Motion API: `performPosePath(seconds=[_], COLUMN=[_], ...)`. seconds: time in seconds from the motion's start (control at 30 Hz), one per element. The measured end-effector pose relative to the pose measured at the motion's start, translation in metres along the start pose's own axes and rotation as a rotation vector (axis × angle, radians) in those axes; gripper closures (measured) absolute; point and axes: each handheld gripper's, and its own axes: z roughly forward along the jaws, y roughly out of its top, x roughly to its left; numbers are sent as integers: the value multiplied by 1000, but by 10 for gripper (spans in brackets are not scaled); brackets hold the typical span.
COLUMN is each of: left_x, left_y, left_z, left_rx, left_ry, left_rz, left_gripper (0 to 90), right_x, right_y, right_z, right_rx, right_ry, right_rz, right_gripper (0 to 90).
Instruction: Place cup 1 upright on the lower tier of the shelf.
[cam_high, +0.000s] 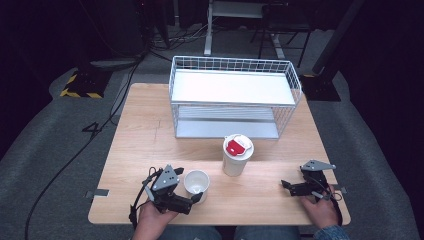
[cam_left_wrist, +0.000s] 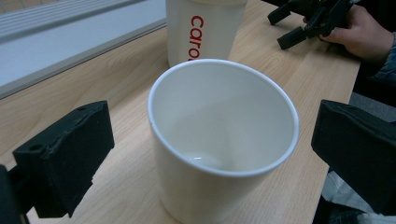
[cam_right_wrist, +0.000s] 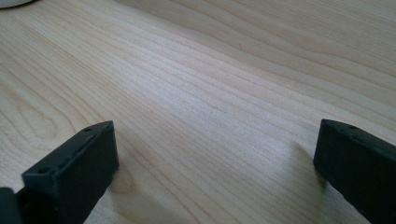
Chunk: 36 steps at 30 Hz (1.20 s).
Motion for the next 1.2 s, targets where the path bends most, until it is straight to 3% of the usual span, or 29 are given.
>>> performPosePath(seconds=[0.47,1.0,1.2], left_x=[-2,0,0], left_y=[-11,-20,-22], left_z=[26,39,42], left_rx=[47,134,183], left_ry=[27,-11,-15], left_rz=[8,4,6], left_gripper=[4,61,152], right_x=[0,0,0], right_y=[0,0,0], right_z=[0,0,0], right_rx=[1,0,0], right_ry=[0,1,0], right_rz=[1,1,0], right_gripper=[2,2,2])
